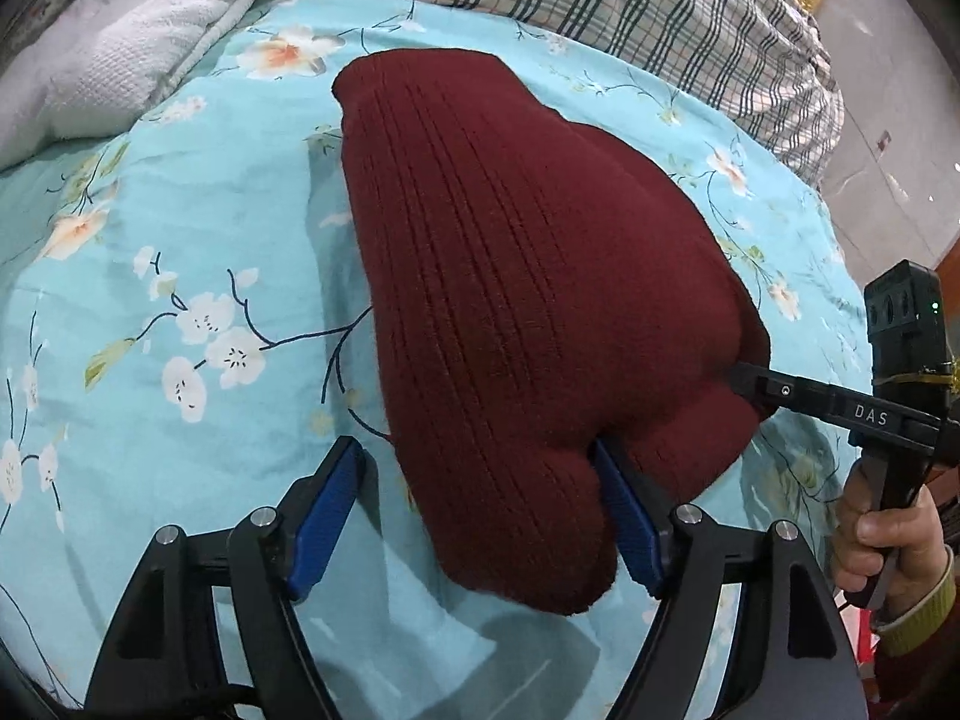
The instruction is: Fold large clothes
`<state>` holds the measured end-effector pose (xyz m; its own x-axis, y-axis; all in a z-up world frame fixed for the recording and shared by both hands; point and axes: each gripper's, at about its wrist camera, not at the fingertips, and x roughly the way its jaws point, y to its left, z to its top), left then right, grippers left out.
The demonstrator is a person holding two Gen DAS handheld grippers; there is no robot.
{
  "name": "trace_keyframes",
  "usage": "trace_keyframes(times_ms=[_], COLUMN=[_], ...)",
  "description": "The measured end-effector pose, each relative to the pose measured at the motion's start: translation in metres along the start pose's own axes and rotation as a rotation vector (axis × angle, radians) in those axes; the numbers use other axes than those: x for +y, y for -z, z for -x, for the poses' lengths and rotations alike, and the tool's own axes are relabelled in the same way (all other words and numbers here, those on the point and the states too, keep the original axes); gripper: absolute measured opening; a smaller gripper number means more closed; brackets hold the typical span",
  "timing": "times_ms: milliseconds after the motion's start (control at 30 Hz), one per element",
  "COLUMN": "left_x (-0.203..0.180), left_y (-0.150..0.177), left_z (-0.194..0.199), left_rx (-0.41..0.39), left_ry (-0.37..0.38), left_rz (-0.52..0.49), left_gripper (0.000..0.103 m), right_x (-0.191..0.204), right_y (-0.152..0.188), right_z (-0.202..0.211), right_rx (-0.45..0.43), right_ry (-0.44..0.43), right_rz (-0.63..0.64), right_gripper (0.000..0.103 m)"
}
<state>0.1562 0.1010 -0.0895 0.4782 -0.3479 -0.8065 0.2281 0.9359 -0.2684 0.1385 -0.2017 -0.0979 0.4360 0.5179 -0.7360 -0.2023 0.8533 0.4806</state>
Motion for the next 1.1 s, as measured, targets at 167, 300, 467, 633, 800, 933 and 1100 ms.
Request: trace_keyframes(times_ms=[167,300,467,633,800,933,1100], left_x=[0.0,0.0,-0.009,-0.018,-0.029,-0.031,-0.034], left_y=[-0.002,-0.005,-0.004,-0.003,0.001,0.001,-0.001], left_z=[0.003,0.012,0.036,0.053,0.061,0.065,0.07], left_rx=[0.01,0.013,-0.01,-0.023,-0.028,-0.04,-0.064], left_ry=[-0.008,-0.009,-0.053,-0.1,-0.158,-0.17,-0.2], left_rz=[0.023,0.068,0.049,0.036,-0.002,-0.017,-0.045], left_gripper=[0.078,0.078,0.078,0.08,0.08,0.08,0.08], right_x=[0.008,0.02,0.032,0.033,0.03,0.026,0.024], right_y=[-0.001,-0.002,-0.006,-0.002,0.006,0.009,-0.001], right_z=[0.005,0.019,0.041,0.05,0.052,0.054,0.06], right_rx=[0.012,-0.007,-0.05,-0.05,-0.039,-0.037,-0.085], right_ry=[0.012,0.007,0.002,0.01,0.009,0.008,0.001], right_rz=[0.001,0.025,0.055,0.06,0.061,0.047,0.039], right_gripper=[0.006,0.009,0.009,0.01,0.011,0.014,0.054])
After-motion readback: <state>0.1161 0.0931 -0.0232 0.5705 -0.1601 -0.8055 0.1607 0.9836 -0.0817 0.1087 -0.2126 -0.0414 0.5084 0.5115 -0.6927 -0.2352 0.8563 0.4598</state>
